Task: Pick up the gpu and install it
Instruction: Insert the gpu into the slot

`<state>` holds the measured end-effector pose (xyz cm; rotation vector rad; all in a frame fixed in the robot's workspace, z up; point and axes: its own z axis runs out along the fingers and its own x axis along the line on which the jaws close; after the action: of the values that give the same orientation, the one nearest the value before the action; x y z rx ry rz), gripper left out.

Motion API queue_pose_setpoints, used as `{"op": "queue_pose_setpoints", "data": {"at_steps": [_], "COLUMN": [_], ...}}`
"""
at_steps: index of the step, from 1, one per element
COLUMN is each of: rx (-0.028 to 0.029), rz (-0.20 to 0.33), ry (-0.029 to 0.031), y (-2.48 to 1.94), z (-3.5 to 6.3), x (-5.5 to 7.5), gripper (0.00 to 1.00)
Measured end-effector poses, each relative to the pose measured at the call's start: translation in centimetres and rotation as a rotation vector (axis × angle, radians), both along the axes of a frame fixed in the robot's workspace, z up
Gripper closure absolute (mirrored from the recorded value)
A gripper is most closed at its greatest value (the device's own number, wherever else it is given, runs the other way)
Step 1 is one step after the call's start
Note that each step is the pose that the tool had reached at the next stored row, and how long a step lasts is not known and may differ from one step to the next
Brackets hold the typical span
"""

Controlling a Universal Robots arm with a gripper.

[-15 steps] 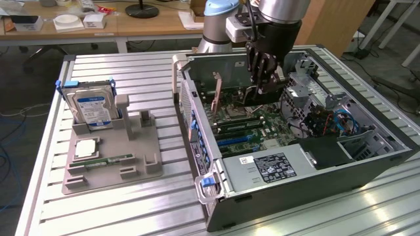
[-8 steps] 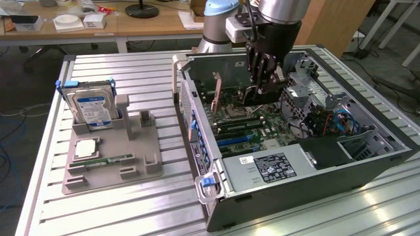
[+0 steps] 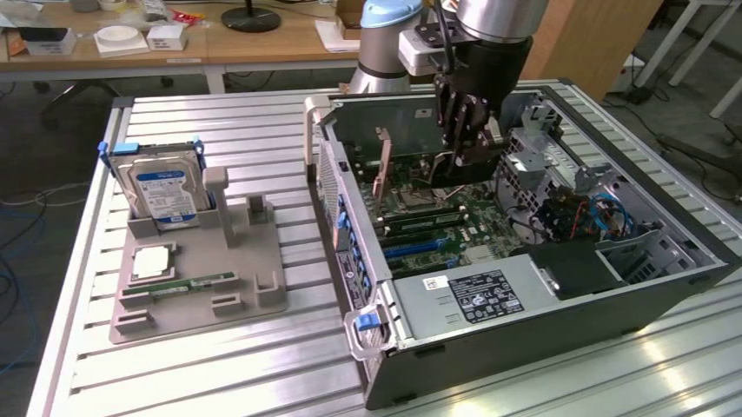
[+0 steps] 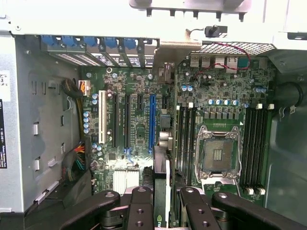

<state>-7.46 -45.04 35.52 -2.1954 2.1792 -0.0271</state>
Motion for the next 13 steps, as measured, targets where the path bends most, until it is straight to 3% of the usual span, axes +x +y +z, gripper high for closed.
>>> {"op": "queue_pose_setpoints", "data": {"at_steps": [4, 9, 13], "rx": [0.0000, -0.0001, -0.0001], "rz": [0.000, -0.006, -0.023], "ry": [-0.0006, -0.0087, -0.0090], "y": [0.00, -0.01, -0.17], "z": [-0.03, -0.55, -0.99], "x": [0.00, 0.00, -0.08], "gripper": [0.74, 0.74, 0.74]}}
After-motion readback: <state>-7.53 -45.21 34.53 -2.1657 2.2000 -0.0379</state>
